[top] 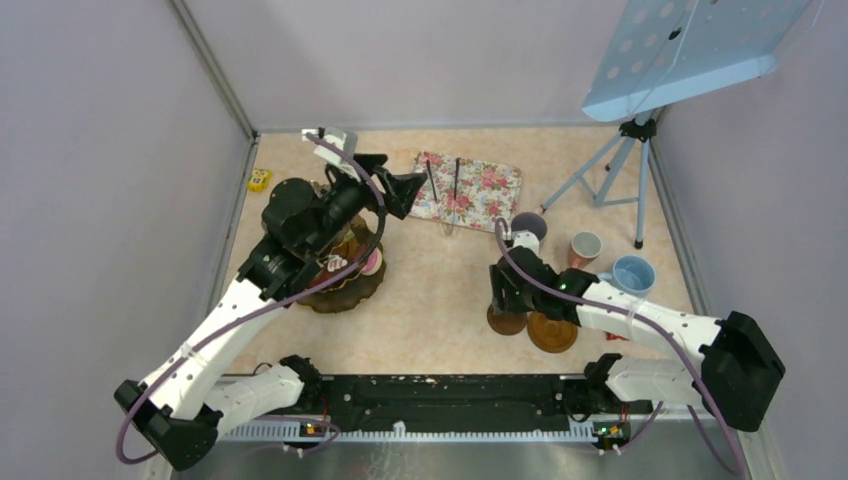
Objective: Serve the afternoon tea
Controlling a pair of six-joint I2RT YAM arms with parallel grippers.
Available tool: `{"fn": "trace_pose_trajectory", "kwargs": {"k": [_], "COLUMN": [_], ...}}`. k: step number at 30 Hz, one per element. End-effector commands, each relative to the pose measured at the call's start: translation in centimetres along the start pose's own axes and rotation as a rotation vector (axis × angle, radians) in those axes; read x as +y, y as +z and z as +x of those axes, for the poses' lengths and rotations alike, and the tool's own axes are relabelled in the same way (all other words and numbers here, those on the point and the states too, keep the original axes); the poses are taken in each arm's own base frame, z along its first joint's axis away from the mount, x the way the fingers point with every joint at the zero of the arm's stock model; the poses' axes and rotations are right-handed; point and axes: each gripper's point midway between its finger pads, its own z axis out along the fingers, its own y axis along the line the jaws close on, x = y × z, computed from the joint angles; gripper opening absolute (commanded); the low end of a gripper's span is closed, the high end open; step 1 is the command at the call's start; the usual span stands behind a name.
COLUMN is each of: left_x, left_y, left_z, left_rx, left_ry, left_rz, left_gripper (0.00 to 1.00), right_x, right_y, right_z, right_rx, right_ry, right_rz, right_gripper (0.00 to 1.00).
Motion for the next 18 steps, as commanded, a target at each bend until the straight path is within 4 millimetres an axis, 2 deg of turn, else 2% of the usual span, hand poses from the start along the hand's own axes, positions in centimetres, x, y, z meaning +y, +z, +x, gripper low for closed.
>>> {"fn": "trace_pose_trajectory", "kwargs": {"k": [1, 7, 12, 18], "left_x": [-2.6, -2.6, -2.1, -1.1], "left_y": [1.0, 1.4, 0.9, -0.1], "left_z": [0.0, 1.2, 0.5, -1.2], "left_rx": [0.036, 0.058, 0.039, -0.011], "left_ry": [-0.095, -0.140, -0.095, -0.009], "left_rz": [0.119, 0.118, 0.092, 0.042], "left_gripper": [0.99, 0.99, 0.99, 0.99], "right_x": [0.8, 3.8, 5.9, 7.5], "right_y": [0.7, 2.1, 2.9, 4.4], "right_z": [-0.5, 0.4, 0.7, 0.0], "right_rx": [-0.067, -0.048, -0.048, -0.056], "right_ry": [0.159, 0.175, 0.156, 0.186], "right_rz": [-0.019, -0.181, -0.225, -0.213], "right_gripper": [0.62, 0.55, 0.55, 0.55]}}
